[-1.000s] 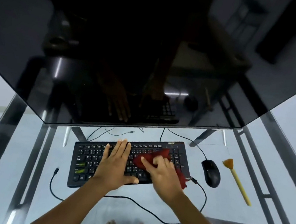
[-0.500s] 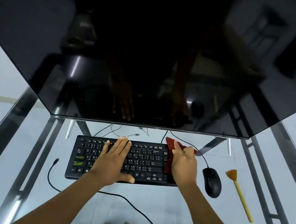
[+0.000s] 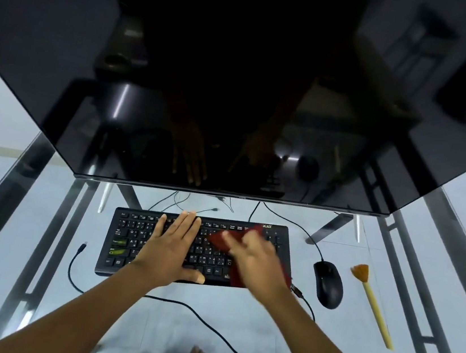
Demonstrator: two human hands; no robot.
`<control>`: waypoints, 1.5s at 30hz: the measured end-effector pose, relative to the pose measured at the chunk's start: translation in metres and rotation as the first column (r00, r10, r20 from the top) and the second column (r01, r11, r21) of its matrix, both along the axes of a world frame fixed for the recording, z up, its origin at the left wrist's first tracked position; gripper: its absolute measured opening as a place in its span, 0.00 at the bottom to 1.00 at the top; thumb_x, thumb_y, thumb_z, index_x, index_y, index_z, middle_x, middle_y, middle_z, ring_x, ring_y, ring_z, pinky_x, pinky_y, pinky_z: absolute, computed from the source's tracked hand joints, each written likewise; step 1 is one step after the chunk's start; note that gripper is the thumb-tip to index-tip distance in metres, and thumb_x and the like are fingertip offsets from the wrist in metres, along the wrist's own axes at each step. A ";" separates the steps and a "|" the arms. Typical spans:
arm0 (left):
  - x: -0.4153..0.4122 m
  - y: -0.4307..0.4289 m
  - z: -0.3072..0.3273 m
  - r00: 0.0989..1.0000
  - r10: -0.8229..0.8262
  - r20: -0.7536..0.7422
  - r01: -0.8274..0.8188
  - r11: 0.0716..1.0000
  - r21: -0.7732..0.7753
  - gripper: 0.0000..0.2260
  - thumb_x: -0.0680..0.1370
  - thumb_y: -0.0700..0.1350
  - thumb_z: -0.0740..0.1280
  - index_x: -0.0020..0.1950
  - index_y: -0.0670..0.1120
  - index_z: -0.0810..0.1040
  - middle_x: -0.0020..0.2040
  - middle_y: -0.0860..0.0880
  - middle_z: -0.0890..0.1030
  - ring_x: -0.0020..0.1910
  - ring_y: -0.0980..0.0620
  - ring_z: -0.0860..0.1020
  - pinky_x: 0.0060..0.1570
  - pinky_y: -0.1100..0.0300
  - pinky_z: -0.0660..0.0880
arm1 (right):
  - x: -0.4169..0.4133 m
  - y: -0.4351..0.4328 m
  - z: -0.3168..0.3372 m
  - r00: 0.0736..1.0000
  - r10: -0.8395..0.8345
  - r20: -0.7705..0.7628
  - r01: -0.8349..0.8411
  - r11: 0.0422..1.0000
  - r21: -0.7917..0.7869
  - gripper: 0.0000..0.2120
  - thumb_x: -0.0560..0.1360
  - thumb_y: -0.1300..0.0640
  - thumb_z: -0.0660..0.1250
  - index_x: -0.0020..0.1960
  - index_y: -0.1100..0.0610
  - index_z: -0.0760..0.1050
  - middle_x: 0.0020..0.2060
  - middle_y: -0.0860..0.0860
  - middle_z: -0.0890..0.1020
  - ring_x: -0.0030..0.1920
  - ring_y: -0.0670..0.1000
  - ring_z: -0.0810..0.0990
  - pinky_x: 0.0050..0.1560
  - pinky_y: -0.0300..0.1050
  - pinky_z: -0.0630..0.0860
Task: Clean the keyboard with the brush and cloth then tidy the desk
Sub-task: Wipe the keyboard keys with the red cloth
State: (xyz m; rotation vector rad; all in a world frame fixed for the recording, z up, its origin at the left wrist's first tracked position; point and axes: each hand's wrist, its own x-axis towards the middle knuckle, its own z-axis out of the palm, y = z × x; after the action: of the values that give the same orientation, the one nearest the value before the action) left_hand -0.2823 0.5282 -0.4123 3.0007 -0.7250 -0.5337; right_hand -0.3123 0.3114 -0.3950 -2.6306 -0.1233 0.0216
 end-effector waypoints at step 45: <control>-0.003 -0.008 0.009 0.998 -0.002 -0.058 0.006 0.998 0.062 0.59 0.56 0.78 0.40 0.77 0.43 0.35 0.78 0.45 0.35 0.76 0.47 0.33 0.75 0.40 0.41 | 0.012 -0.005 -0.019 0.989 -0.068 0.129 0.069 0.998 -0.003 0.10 0.77 0.40 0.65 0.48 0.45 0.79 0.38 0.42 0.78 0.38 0.46 0.77 0.38 0.38 0.72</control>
State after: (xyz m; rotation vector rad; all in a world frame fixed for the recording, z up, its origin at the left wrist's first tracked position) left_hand -0.2849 0.5206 -0.4034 3.0264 -0.7239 -0.6530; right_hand -0.3003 0.3067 -0.4139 -2.6408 -0.0766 -0.1720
